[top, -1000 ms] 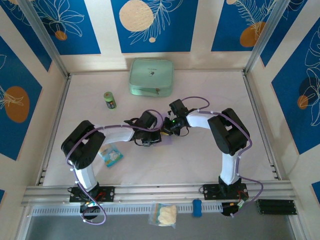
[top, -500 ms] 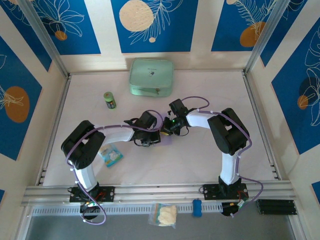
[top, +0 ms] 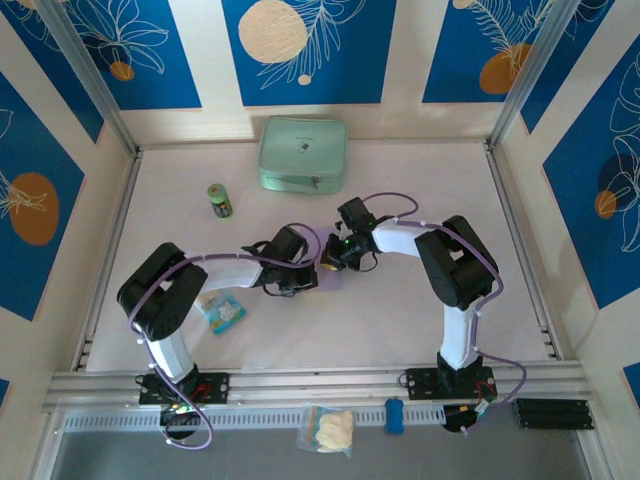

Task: Fold a paper plane with a square sheet of paper (pick it up from the middle)
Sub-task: Fold the triangle a second time at the center of the table.

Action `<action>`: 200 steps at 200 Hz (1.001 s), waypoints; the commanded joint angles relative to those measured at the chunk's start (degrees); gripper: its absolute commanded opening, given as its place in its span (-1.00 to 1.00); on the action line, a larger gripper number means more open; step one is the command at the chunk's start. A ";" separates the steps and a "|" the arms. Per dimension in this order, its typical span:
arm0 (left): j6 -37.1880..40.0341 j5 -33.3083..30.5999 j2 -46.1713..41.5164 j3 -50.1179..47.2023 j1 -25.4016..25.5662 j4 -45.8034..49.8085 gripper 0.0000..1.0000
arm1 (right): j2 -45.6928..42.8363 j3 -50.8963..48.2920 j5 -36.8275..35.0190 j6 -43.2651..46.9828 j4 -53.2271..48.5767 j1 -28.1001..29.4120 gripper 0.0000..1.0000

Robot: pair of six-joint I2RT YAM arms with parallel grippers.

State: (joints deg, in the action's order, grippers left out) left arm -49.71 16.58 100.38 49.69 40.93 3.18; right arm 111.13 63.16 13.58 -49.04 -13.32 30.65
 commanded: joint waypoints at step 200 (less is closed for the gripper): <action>1.10 -0.46 -0.05 1.51 -1.97 3.56 -0.99 | 5.82 -1.82 -7.92 1.03 -9.00 -0.02 -1.00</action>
State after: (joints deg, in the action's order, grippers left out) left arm -47.83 16.86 99.09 50.33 39.48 5.48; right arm 111.44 63.86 13.61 -48.82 -14.26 30.68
